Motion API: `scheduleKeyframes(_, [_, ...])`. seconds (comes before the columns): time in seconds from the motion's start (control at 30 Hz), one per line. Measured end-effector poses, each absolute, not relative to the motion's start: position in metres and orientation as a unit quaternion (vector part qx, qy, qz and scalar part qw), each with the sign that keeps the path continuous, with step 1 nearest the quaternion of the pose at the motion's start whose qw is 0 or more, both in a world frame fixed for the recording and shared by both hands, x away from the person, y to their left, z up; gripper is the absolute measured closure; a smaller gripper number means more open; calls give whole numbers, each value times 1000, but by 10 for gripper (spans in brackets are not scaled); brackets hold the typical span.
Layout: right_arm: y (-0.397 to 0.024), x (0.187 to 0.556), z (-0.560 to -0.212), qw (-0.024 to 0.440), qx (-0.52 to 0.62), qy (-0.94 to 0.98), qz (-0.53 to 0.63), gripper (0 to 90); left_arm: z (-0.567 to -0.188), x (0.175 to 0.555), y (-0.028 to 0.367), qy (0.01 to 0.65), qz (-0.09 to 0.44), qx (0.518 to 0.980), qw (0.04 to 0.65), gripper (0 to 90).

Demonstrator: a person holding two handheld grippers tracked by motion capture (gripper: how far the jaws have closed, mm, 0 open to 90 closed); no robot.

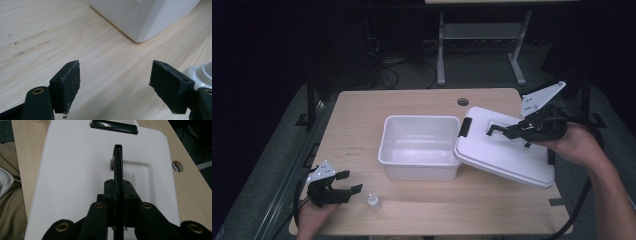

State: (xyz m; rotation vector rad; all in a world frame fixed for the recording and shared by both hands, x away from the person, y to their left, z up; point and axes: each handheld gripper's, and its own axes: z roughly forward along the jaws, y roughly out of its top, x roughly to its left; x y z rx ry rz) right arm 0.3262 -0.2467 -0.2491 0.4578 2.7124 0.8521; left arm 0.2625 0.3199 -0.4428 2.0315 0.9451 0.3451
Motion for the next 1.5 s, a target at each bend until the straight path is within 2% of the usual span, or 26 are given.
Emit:
scheduleKeyframes(0.8, [-278,317,-283,118,184,933,285,836,-443,262,319,378,140,811,423,239])
scheduleKeyframes(1.5, [-284,322,-346,83,211,932,282,835,-444,262,321,380,139,812,422,239])
